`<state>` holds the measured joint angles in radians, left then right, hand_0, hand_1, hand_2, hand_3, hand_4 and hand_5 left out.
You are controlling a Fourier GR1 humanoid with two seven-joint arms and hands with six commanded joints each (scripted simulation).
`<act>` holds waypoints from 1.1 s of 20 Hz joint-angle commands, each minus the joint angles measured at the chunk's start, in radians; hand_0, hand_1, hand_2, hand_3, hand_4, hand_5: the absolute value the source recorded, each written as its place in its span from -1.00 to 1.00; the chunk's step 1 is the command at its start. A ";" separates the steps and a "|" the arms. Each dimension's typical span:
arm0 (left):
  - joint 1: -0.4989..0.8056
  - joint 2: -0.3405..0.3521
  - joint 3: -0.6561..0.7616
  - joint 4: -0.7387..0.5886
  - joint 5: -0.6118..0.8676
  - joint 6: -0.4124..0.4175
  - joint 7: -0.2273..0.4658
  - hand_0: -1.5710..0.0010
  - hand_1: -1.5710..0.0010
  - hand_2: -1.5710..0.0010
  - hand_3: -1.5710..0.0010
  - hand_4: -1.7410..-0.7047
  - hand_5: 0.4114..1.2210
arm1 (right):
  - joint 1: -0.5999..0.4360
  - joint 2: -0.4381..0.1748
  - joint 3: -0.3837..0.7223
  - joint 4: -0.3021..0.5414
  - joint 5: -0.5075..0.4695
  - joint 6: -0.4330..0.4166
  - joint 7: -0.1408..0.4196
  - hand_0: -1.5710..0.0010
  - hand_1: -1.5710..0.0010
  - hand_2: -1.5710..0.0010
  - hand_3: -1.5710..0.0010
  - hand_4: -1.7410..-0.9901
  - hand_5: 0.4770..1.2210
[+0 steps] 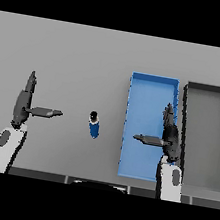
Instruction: Pick up the blue pipe and place it into the blue bin.
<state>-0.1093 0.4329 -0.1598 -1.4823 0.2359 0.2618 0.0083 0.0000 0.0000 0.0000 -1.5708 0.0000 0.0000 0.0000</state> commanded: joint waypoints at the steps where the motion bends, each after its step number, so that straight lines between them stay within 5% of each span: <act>1: 0.000 -0.001 -0.001 -0.001 -0.001 0.001 -0.004 1.00 1.00 1.00 1.00 0.42 -0.57 | 0.000 -0.001 -0.001 0.000 -0.001 0.000 0.000 1.00 1.00 1.00 1.00 0.38 -0.66; 6: -0.002 -0.014 -0.012 -0.010 -0.007 0.010 -0.002 1.00 1.00 1.00 1.00 0.42 -0.57 | 0.006 -0.015 -0.009 -0.007 -0.011 0.010 -0.005 1.00 1.00 1.00 1.00 0.38 -0.66; 8: 0.062 0.089 -0.063 -0.030 -0.025 -0.155 -0.112 1.00 1.00 1.00 1.00 0.41 -0.56 | 0.056 -0.103 0.035 -0.055 0.065 0.057 -0.088 1.00 1.00 1.00 1.00 0.37 -0.66; 10: 0.070 0.144 -0.070 -0.037 -0.029 -0.213 -0.129 1.00 1.00 1.00 1.00 0.41 -0.56 | 0.097 -0.119 0.068 -0.093 0.100 0.071 -0.108 1.00 1.00 1.00 1.00 0.37 -0.67; 17: 0.081 0.179 -0.102 -0.058 0.002 -0.330 -0.159 1.00 1.00 1.00 1.00 0.39 -0.57 | 0.079 -0.145 0.073 -0.116 0.108 0.081 -0.045 1.00 1.00 1.00 1.00 0.40 -0.71; 22: 0.090 0.212 -0.186 -0.135 -0.010 -0.431 -0.107 1.00 1.00 1.00 1.00 0.35 -0.70 | 0.083 -0.149 0.076 -0.105 0.109 0.092 -0.101 1.00 1.00 1.00 1.00 0.37 -0.66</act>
<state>-0.0192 0.6446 -0.3466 -1.6176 0.2262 -0.1697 -0.0992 0.0833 -0.1484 0.0758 -1.6754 0.1090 0.0929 -0.1012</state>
